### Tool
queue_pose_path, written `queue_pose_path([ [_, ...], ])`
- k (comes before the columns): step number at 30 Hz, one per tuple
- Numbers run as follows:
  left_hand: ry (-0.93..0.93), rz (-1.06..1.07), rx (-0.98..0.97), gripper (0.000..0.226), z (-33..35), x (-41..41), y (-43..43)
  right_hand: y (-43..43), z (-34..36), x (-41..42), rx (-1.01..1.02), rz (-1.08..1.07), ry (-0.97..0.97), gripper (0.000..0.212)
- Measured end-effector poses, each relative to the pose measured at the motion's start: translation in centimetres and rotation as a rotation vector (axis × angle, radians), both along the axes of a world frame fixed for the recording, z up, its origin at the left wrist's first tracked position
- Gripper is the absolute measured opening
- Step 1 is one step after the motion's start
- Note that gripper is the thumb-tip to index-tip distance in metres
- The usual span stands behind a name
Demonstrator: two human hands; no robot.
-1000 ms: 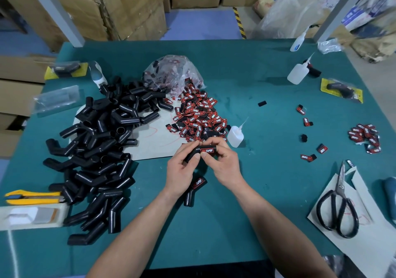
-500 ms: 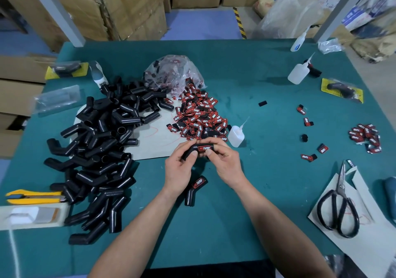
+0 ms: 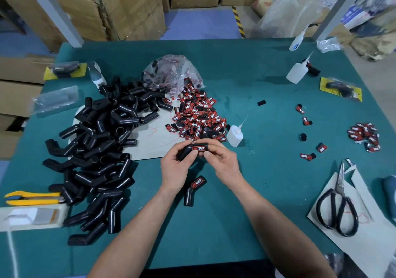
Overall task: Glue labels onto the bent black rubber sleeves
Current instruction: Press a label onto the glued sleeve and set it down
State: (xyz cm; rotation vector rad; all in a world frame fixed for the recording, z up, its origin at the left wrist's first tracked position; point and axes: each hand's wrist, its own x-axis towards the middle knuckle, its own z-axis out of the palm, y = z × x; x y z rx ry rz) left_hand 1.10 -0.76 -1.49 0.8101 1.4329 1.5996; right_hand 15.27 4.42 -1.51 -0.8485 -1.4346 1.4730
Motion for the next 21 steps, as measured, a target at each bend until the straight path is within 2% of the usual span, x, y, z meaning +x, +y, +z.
queue_pose_path([
  [4,-0.015,-0.005,-0.006,0.033,0.02,0.19,0.06,-0.29,0.62,-0.35,-0.06,-0.086,0.058,0.025],
  [7,-0.029,0.003,-0.01,0.033,0.0,0.1,0.06,-0.13,0.53,-0.21,-0.066,-0.052,0.085,0.016],
  [10,-0.021,0.007,-0.016,0.034,-0.13,-0.07,0.13,-0.01,0.38,-0.05,-0.062,-0.008,0.109,0.02],
  [14,-0.016,-0.001,-0.028,0.033,-0.18,0.05,0.14,-0.13,0.33,-0.25,-0.076,-0.061,0.138,0.011],
  [21,0.008,0.001,-0.029,0.034,-0.18,0.12,0.08,0.03,0.14,-0.43,-0.072,-0.088,0.086,0.01],
])
